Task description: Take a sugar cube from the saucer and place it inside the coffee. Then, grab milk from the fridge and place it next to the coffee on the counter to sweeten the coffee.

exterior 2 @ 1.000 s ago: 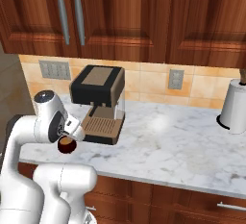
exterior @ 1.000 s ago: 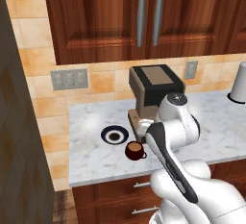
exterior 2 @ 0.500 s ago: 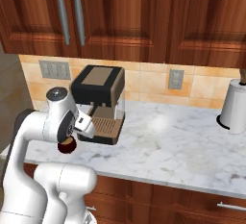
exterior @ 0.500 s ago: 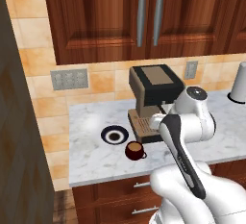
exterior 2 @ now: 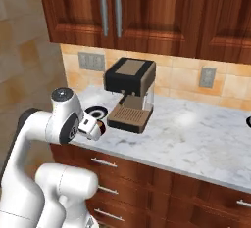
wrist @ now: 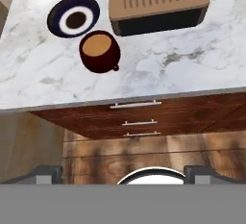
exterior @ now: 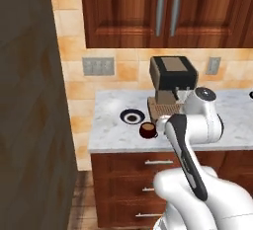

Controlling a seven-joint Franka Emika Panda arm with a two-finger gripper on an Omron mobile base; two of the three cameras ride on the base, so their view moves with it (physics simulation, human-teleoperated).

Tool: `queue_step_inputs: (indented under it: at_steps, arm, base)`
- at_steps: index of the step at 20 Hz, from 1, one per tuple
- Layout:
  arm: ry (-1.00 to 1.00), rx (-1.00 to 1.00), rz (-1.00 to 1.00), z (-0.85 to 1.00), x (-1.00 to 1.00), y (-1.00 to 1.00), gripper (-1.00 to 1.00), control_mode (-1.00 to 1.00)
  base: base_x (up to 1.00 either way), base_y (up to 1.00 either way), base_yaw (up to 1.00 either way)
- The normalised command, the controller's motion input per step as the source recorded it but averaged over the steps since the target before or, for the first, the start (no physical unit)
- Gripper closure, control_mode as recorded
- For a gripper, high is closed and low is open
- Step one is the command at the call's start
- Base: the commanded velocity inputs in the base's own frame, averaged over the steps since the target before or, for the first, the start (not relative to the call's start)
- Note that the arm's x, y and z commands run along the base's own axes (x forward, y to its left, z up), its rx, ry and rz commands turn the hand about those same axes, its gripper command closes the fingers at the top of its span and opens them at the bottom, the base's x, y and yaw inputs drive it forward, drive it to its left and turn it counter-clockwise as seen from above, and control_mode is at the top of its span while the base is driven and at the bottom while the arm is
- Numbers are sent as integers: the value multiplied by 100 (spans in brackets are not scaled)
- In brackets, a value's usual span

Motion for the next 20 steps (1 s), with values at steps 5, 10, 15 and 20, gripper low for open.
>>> queue_step_inputs:
  at_steps: [5,10,15,20]
  arm:
    - [0,0,0,0,0,0,-100,100]
    - [0,0,0,0,0,0,-100,100]
    - [0,0,0,0,0,0,-100,100]
    - [0,0,0,0,0,0,-100,100]
  base:
    - [-69,0,92]
    - [-34,4,100]
    - [-27,17,100]
    - [-19,11,100]
